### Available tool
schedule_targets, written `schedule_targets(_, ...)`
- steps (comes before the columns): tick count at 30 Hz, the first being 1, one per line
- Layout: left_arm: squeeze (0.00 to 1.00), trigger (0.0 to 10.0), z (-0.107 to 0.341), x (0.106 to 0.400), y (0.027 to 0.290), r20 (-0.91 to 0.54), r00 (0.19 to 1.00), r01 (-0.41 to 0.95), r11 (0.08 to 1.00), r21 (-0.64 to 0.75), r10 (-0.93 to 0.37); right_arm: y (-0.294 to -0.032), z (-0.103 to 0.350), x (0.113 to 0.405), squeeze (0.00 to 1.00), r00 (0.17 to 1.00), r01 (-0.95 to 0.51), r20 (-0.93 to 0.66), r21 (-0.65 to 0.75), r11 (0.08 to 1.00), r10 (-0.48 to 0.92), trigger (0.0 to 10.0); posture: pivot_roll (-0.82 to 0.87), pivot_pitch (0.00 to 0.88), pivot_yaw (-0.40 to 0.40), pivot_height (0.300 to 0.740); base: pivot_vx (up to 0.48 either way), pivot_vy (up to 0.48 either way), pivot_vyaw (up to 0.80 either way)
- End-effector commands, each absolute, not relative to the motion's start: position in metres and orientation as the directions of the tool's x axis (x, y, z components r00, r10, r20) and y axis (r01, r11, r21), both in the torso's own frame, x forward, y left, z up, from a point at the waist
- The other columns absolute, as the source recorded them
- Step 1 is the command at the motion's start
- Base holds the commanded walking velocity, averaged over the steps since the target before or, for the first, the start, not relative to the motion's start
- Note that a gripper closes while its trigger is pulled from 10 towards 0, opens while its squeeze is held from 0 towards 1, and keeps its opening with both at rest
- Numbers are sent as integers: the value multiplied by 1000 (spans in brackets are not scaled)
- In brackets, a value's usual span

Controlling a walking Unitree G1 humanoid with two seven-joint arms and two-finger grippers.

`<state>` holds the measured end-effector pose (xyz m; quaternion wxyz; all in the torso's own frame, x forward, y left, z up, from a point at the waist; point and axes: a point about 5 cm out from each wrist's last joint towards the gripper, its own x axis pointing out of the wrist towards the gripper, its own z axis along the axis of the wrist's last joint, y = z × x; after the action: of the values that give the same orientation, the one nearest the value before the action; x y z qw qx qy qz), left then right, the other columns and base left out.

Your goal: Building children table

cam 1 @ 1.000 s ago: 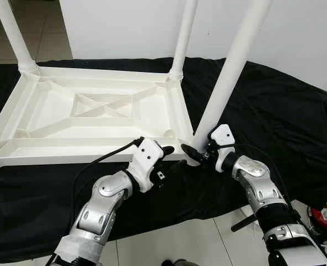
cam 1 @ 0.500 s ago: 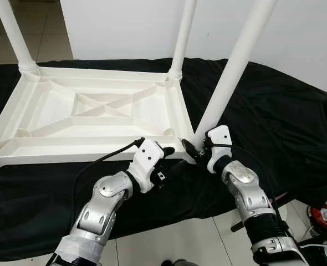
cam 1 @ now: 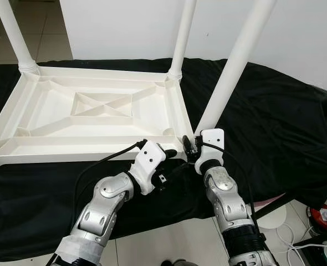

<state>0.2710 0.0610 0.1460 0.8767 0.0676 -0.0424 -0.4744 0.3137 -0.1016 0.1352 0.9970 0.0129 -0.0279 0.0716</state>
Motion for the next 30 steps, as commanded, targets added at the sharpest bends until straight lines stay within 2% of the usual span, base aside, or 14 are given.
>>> schedule_targets(1,0,10000,143,270,58,1,558,820,552,153,-830,-101,133,311,0,988,-149,47,68,987,146,10000,50,47,-88,740,0,0,0)
schedule_targets(2,0,10000,142,269,58,0,557,821,551,153,-830,-105,133,311,878,988,-153,47,68,986,150,10000,51,45,-92,740,0,0,0)
schedule_targets(3,0,10000,142,269,58,-1,557,821,550,153,-830,-110,132,312,1000,988,-150,44,66,987,147,10000,52,47,-94,740,0,0,0)
schedule_targets(15,0,10000,139,265,59,-4,566,816,560,143,-825,-131,122,305,1000,992,-125,3,21,992,125,10000,60,54,-105,740,0,0,0)
schedule_targets(16,0,10000,138,264,59,-5,568,816,561,140,-823,-135,119,304,118,988,-154,-2,8,988,154,10000,63,56,-108,740,0,0,0)
schedule_targets(17,0,10000,138,264,59,-5,568,816,561,140,-823,-135,119,304,118,988,-154,-2,8,988,154,10000,63,56,-108,740,0,0,0)
schedule_targets(18,0,10000,138,264,59,-7,569,815,563,138,-822,-138,118,303,0,983,-182,3,-4,983,182,10000,63,56,-108,740,0,0,0)
schedule_targets(21,0,10000,137,264,60,-9,570,814,564,135,-821,-143,119,306,0,969,-246,22,-10,969,246,10000,63,56,-108,740,0,0,0)
schedule_targets(24,0,10000,137,266,59,-12,567,817,560,136,-824,-140,129,314,0,893,-445,42,-75,893,448,10000,47,56,-96,740,0,0,0)
schedule_targets(28,0,10000,137,268,58,-11,563,819,556,140,-826,-137,134,322,0,842,-530,34,-135,837,539,10000,46,56,-93,740,0,0,0)
schedule_targets(30,0,10000,137,268,58,-11,563,819,556,140,-826,-137,134,322,0,842,-530,34,-135,837,539,10000,46,56,-93,740,0,0,0)
